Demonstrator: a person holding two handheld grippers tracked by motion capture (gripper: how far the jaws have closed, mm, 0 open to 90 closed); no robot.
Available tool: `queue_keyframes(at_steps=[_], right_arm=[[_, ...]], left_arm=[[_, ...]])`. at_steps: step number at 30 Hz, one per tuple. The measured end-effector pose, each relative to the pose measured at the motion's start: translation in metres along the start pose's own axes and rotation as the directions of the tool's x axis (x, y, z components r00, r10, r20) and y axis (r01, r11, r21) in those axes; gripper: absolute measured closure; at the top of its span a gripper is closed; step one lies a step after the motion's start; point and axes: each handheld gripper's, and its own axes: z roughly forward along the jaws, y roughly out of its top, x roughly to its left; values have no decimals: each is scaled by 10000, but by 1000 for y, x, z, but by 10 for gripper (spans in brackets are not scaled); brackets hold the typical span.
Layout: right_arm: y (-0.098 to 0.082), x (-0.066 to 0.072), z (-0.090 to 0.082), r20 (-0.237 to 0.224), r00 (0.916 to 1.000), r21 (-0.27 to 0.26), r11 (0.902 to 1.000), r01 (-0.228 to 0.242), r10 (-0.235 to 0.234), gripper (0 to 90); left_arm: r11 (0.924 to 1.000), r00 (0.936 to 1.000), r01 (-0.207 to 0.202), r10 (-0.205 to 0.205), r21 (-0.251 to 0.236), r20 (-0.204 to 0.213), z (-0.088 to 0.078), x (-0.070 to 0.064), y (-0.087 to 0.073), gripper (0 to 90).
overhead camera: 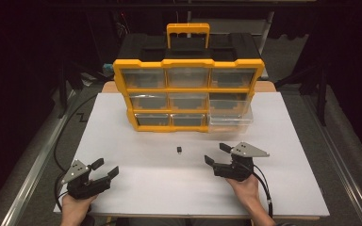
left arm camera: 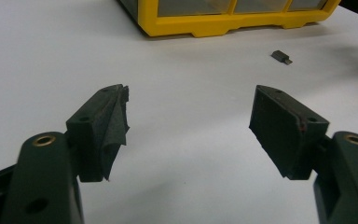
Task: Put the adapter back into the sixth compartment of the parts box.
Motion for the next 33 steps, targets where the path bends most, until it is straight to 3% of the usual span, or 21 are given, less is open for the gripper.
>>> queue_keyframes(at_steps=[3, 19, 24, 28, 33], right_arm=[[3, 3, 7, -32, 10000, 356, 9993, 84, -83, 242], [14, 18, 32, -286, 9991, 953, 9948, 347, -321, 258], [23, 25, 41, -586, 9964, 1707, 9828, 708, -616, 301], [27, 28, 45, -724, 9943, 1889, 9778, 910, -786, 298], [33, 36, 55, -929, 9905, 2334, 9648, 1209, -1017, 289]], left_arm=[[10000, 10000, 1, -1, 10, 19, 0, 0, 0, 283], [10000, 10000, -55, 55, 56, 40, 1, 0, 0, 281], [10000, 10000, -83, 83, 48, 38, 0, 0, 0, 281], [10000, 10000, -79, 79, 43, 5, 0, 0, 0, 282], [10000, 10000, -90, 90, 24, 3, 0, 0, 0, 283]])
